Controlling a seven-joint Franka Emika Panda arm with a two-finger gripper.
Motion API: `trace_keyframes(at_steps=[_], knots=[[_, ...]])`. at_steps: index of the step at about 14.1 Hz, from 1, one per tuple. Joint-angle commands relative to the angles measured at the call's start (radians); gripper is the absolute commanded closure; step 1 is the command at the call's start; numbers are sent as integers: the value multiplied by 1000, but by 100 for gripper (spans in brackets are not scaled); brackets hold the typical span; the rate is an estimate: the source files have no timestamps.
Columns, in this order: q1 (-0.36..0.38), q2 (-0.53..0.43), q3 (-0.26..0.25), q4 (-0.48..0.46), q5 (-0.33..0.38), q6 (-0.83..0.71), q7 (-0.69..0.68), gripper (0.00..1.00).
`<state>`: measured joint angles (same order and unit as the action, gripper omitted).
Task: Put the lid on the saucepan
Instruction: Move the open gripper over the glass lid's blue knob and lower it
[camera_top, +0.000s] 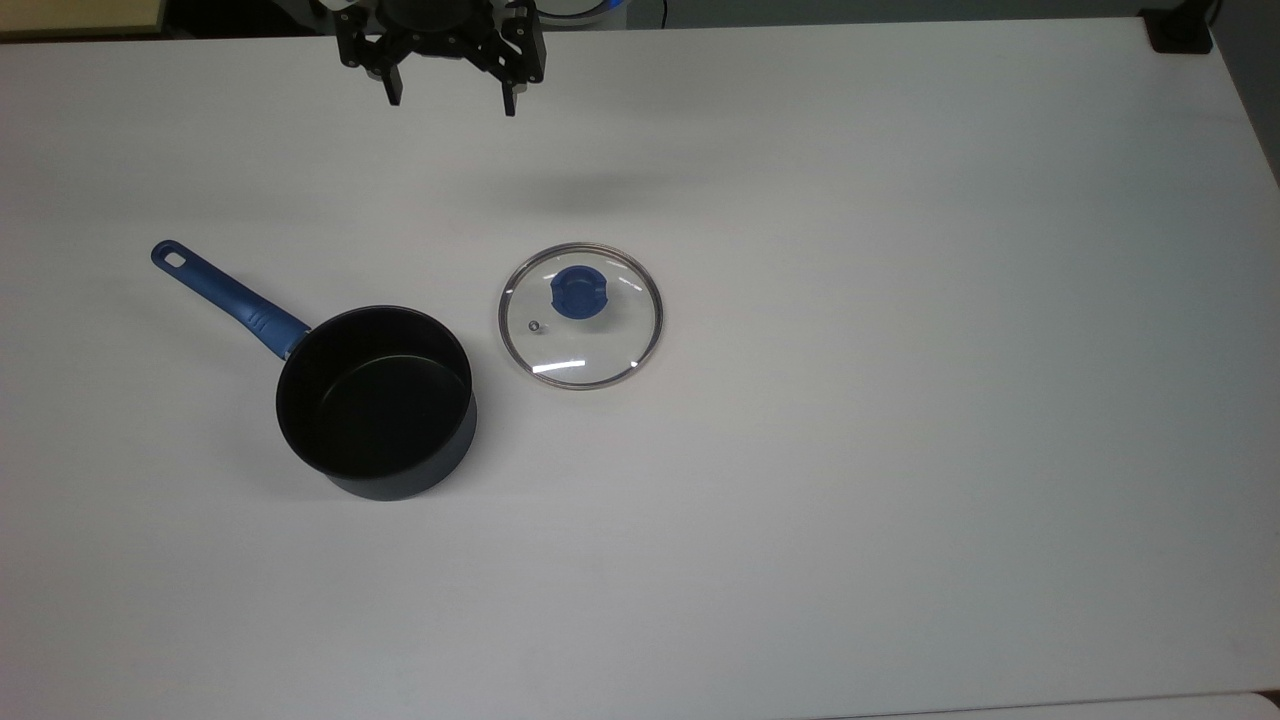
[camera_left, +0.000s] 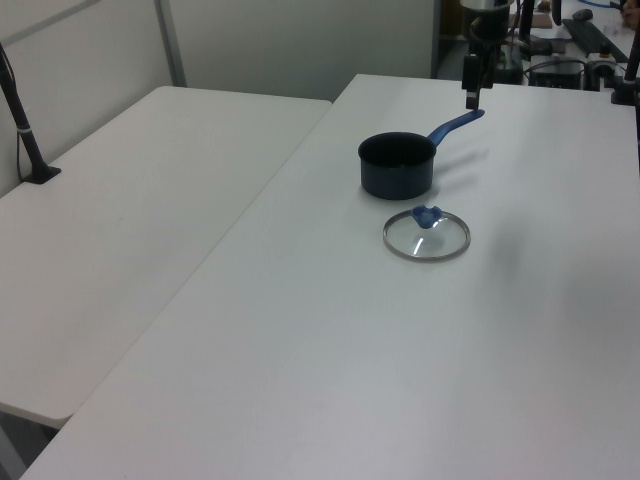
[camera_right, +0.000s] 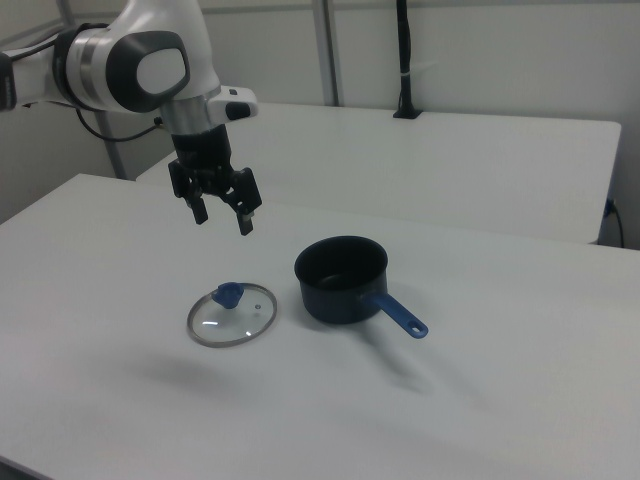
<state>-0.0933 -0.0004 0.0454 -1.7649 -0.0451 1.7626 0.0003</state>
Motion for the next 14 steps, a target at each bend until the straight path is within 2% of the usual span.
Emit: trace_keyframes(at_steps=[1, 4, 8, 14], knots=[[-3, -13, -9, 2, 24, -22, -25, 0], [-5, -10, -12, 4, 50, -14, -31, 0], [3, 13, -12, 4, 50, -5, -34, 0], [26, 163, 5, 4, 50, 127, -34, 0]])
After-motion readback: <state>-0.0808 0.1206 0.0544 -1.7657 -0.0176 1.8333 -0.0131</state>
